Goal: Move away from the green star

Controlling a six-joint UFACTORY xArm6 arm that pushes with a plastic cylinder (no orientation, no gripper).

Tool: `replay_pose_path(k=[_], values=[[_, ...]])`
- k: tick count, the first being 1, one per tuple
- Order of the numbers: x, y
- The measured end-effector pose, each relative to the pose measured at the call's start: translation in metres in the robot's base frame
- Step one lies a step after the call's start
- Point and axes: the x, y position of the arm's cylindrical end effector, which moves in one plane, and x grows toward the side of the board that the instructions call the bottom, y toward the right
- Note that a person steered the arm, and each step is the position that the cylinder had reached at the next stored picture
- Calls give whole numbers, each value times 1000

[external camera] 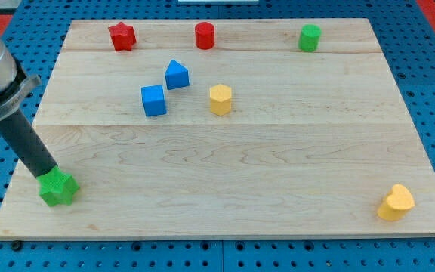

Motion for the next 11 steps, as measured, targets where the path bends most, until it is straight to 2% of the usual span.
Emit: replay_pose_path(k=[1,3,11], values=[[-4,-14],[-17,3],[-24,14]])
